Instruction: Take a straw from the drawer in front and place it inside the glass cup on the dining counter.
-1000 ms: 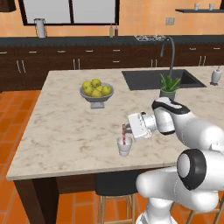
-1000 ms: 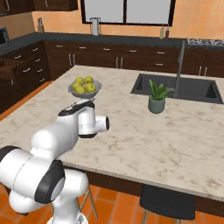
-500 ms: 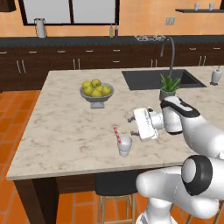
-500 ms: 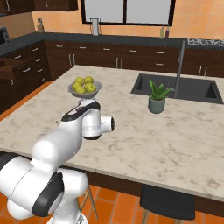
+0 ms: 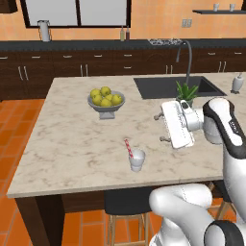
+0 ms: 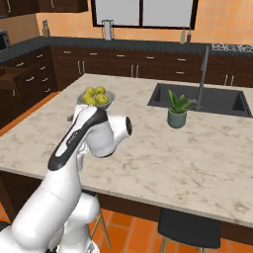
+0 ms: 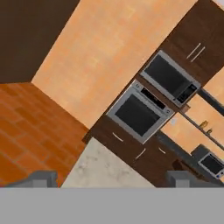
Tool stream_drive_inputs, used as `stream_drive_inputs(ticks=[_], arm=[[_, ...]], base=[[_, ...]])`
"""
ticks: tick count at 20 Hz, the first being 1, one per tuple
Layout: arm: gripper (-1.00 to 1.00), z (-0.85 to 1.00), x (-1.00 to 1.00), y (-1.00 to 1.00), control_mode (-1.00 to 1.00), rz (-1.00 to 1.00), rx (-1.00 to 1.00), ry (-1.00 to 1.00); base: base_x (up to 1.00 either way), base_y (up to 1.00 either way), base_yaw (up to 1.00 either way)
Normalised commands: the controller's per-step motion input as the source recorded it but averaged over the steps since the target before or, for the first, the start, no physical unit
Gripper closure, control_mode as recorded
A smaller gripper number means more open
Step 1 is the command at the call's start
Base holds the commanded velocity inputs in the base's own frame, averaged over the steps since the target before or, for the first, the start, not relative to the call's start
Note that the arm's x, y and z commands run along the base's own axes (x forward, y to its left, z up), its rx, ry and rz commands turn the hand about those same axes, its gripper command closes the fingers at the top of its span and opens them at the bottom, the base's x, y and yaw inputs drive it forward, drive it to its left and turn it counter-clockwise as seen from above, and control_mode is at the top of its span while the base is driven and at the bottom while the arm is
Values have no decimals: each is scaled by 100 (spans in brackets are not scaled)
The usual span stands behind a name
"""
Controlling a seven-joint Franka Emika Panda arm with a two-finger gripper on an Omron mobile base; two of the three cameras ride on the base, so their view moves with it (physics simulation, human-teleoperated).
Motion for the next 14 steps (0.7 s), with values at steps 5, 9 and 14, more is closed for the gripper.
stream_drive_inputs(ticks=[5, 9, 14], arm=[[-100, 47, -94, 34, -100, 14, -43, -44], [-100, 7, -79, 55, -100, 21, -53, -36], [-100, -4, -45, 67, -100, 24, -60, -21]], base=[[0, 0, 0], [0, 0, 0], [0, 0, 0]])
